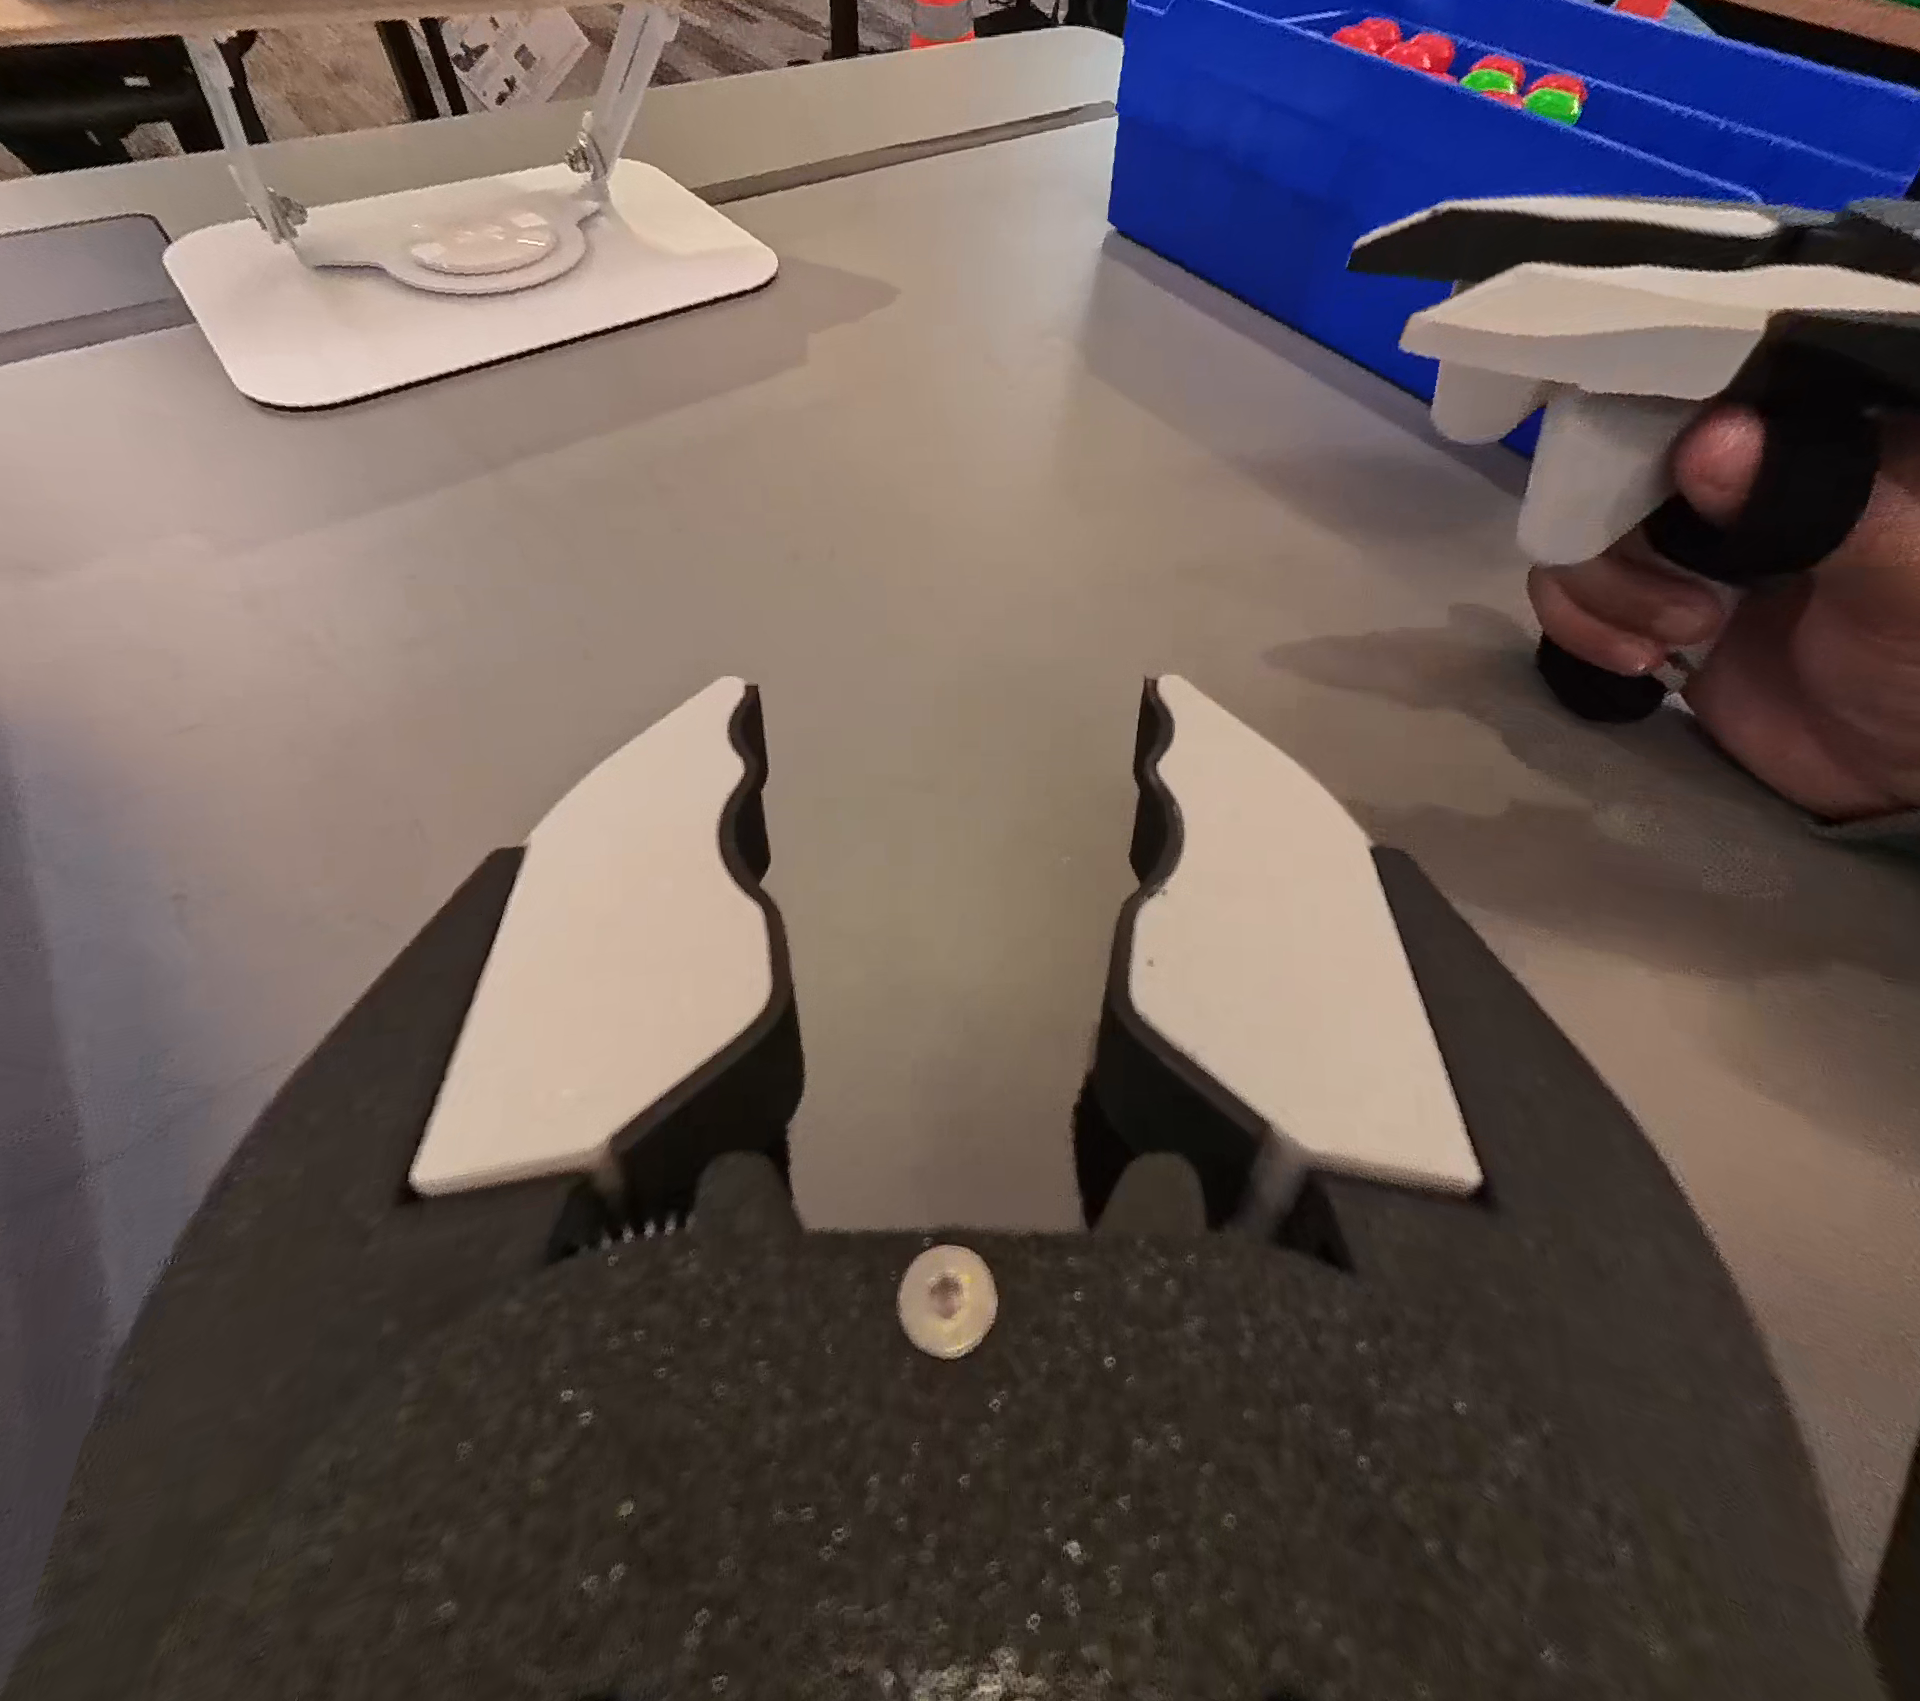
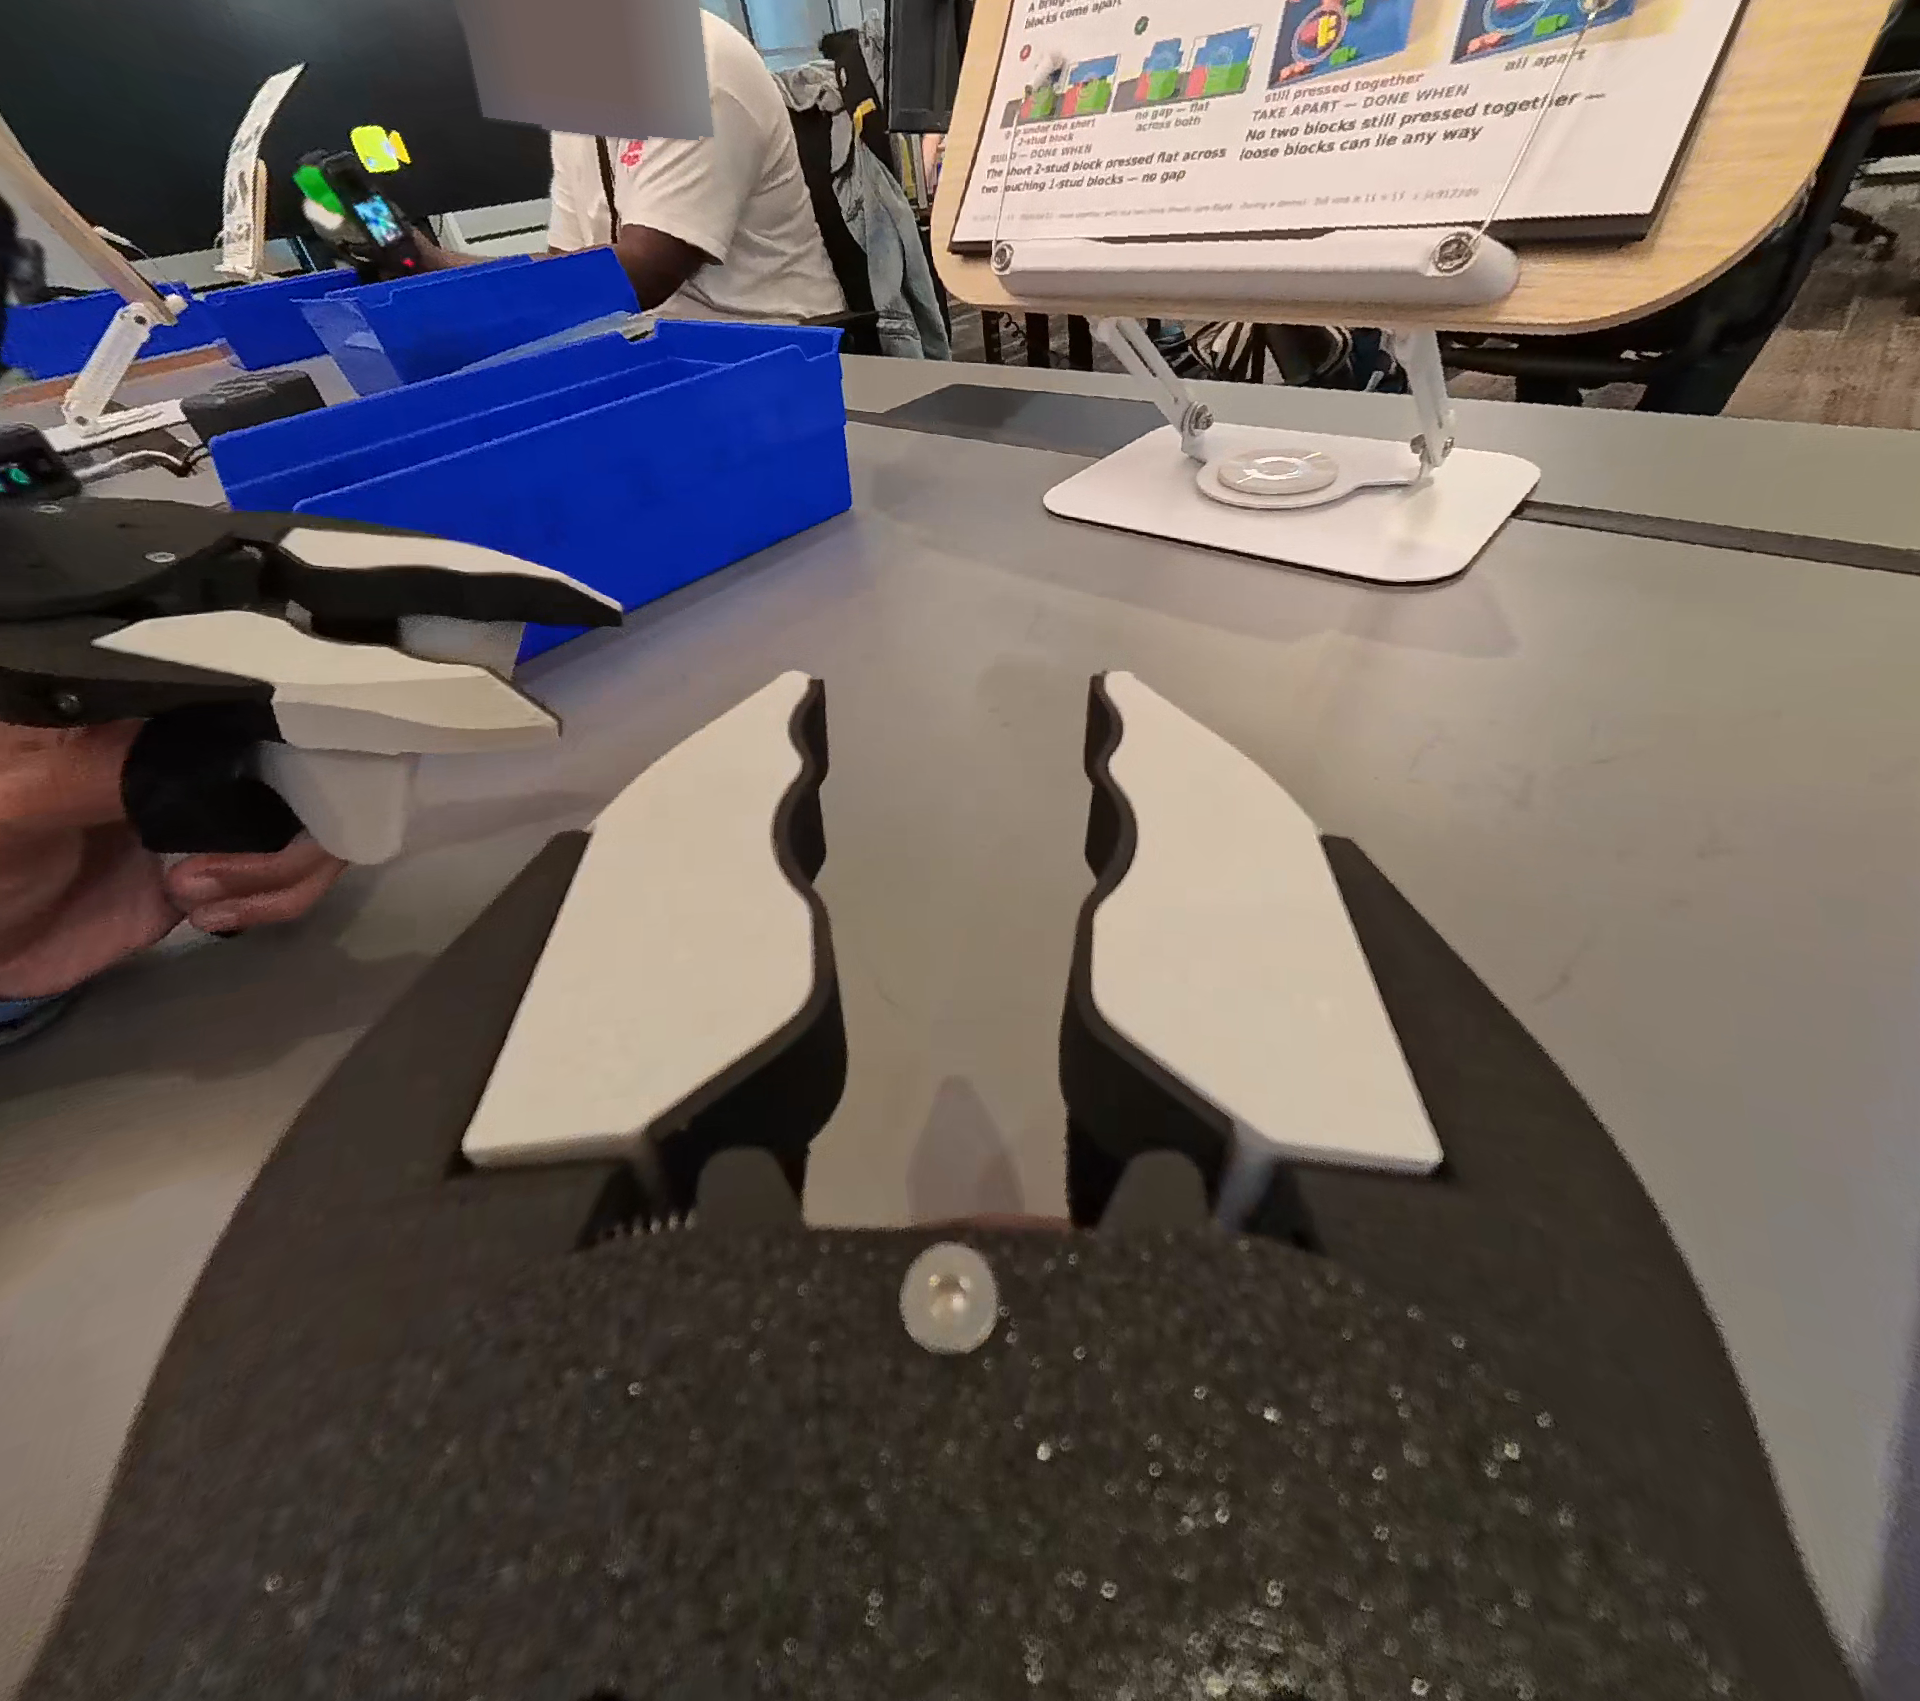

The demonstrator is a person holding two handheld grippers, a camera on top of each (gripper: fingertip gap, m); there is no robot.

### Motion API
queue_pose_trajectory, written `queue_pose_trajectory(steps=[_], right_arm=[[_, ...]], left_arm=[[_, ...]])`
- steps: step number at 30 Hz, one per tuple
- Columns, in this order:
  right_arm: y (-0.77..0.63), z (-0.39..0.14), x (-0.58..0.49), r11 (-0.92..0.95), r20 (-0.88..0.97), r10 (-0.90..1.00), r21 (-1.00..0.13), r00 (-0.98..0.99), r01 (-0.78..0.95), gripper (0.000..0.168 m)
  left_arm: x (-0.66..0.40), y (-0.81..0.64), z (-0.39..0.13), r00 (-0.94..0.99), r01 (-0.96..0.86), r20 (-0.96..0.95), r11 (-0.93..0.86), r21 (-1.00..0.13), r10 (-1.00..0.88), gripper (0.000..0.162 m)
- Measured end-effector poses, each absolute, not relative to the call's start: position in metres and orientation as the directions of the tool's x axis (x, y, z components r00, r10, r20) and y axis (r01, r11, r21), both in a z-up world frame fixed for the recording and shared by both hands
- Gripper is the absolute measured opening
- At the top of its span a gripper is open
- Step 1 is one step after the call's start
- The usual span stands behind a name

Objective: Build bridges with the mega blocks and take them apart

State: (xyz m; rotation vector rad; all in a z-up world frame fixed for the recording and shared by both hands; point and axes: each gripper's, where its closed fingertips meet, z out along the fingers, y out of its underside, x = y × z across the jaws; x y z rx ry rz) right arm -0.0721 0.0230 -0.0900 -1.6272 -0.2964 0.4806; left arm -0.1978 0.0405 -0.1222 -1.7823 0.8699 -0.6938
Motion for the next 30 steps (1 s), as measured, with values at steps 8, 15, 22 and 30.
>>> queue_pose_trajectory(steps=[8, 15, 22, 30], right_arm=[[0.026, -0.097, -0.075, -0.144, -0.106, 0.45, -0.989, 0.887, -0.045, 0.047], [0.022, -0.094, -0.081, -0.111, -0.045, 0.461, -0.994, 0.886, 0.008, 0.048], [0.018, -0.097, -0.095, -0.1, 0.023, 0.501, -0.991, 0.865, 0.084, 0.048], [0.013, -0.096, -0.102, -0.089, 0.047, 0.522, -0.99, 0.852, 0.109, 0.047]], left_arm=[[-0.197, 0.036, -0.124, 0.56, -0.257, 0.066, -0.248, -0.934, -0.826, 0.069], [-0.195, 0.039, -0.127, 0.561, -0.246, 0.096, -0.276, -0.929, -0.822, 0.069], [-0.191, 0.041, -0.133, 0.582, -0.292, 0.04, -0.255, -0.922, -0.812, 0.069], [-0.185, 0.038, -0.139, 0.583, -0.389, -0.101, -0.168, -0.906, -0.806, 0.07]])
